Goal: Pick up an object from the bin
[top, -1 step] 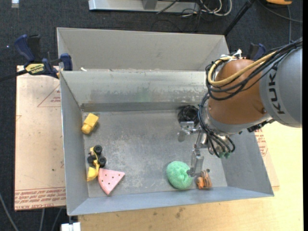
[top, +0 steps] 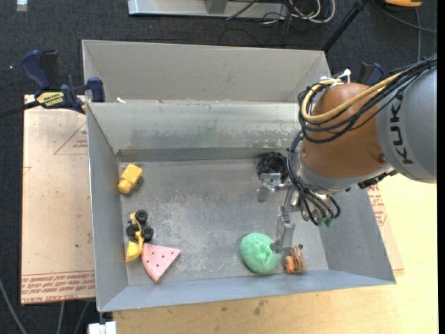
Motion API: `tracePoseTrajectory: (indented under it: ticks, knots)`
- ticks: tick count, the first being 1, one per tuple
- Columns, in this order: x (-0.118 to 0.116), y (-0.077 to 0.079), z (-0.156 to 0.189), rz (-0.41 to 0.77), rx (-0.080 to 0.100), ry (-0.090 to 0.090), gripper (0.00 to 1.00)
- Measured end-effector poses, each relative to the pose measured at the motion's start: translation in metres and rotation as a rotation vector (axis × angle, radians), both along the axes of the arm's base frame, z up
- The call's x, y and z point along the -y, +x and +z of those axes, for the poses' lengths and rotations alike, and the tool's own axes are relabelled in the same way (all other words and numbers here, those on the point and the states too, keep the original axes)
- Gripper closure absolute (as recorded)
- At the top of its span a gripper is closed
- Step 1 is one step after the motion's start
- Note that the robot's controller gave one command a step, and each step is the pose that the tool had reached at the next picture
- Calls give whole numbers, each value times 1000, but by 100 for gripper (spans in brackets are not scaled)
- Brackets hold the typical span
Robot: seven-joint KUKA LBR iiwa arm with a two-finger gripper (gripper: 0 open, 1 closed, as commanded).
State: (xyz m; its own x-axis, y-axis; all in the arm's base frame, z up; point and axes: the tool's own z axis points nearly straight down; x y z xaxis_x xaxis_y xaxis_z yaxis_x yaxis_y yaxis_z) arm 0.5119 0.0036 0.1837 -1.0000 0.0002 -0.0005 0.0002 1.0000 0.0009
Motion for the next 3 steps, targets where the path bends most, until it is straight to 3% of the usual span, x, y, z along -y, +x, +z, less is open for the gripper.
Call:
tracePoseTrajectory:
  ticks: [1,2,3]
  knots:
    - [33,-17,-55,-6,7,0,0]
    - [27,-17,-84,-243,-3,-1,0]
    - [14,-21,-101,-282,-2,0,0]
